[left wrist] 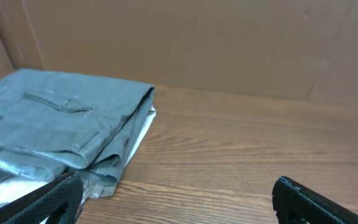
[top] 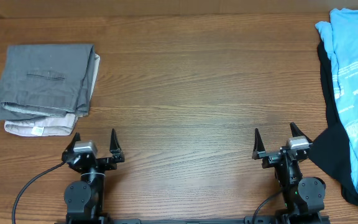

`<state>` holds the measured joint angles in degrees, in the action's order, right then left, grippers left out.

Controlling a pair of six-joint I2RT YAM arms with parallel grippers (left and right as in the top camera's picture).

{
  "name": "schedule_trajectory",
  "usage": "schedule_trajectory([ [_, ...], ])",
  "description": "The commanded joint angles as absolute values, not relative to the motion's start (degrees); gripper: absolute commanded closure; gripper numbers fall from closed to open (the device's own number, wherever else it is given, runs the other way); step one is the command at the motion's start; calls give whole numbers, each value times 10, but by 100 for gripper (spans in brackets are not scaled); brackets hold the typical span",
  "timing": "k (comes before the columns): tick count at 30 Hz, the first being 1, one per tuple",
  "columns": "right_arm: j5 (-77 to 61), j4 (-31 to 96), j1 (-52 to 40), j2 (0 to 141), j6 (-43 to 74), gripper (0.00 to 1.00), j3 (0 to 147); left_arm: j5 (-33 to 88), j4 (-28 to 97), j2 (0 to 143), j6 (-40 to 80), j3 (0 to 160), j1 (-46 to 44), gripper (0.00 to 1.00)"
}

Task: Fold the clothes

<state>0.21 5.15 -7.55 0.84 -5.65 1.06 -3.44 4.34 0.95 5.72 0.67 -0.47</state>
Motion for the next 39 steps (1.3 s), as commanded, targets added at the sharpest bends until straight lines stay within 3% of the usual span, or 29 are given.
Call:
schedule_trajectory([
  [1,-1,48,-78,2,-58,0,4,-17,43,2,8,3,-9,0],
  [39,-1,48,-78,2,-58,0,4,-8,43,3,19,3,-9,0],
])
